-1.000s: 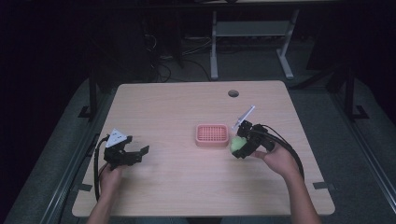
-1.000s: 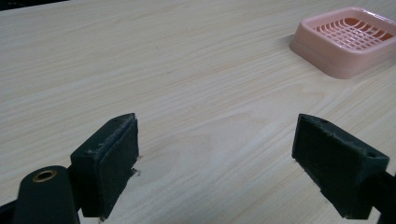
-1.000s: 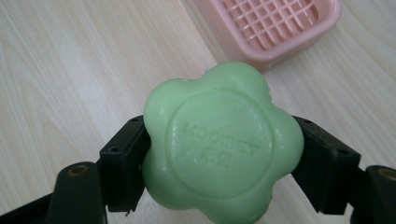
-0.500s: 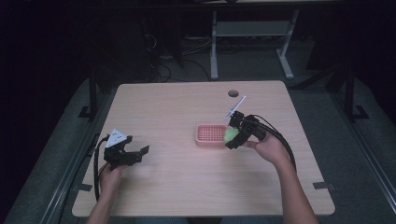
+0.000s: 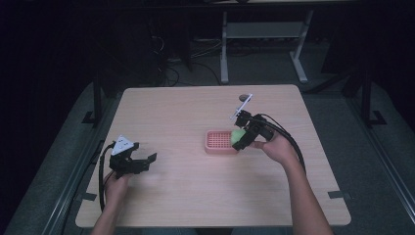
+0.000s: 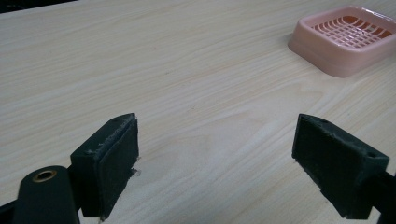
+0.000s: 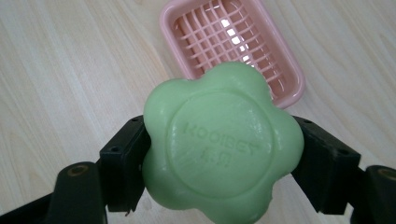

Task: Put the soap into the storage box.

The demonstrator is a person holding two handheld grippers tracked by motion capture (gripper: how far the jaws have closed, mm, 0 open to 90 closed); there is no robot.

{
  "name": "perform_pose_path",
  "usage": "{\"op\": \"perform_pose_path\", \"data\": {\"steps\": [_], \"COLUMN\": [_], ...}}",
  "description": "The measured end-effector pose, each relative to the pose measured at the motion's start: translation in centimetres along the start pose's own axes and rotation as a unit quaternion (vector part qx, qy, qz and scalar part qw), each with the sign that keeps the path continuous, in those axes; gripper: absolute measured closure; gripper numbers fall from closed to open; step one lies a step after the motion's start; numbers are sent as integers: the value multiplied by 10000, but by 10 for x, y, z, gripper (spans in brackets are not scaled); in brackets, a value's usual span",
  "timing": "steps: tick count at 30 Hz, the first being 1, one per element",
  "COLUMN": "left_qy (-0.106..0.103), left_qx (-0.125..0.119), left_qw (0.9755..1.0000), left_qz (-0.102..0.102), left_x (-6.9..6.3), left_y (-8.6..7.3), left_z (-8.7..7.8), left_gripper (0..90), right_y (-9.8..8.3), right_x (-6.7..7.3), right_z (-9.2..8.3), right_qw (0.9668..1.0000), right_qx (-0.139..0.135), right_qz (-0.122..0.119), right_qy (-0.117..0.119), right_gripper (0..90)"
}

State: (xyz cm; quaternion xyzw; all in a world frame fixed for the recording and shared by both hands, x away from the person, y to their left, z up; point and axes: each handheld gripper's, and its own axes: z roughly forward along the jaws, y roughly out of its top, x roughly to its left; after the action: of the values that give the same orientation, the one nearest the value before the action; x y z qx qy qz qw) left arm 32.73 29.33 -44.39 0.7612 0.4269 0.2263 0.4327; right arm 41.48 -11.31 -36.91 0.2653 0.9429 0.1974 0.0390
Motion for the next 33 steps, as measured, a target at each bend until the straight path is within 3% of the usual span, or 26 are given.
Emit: {"op": "perform_pose_path", "data": {"steps": [14,33], "left_qy": [5,30], "left_qx": [-13,-40], "left_qw": [10000,10000], "left_qz": [-2,-8], "left_x": [-1,1], "left_y": [1,1], "left_z": [-1,-1], "left_gripper": [144,143], "right_y": [19,38], "right_x": [-4,-15], "right_z": [3,34], "right_qw": [10000,9999], "right_qx": [29,78], "right_qz": [-36,84], "right_qy": [1,38], "right_gripper": [260,260]}}
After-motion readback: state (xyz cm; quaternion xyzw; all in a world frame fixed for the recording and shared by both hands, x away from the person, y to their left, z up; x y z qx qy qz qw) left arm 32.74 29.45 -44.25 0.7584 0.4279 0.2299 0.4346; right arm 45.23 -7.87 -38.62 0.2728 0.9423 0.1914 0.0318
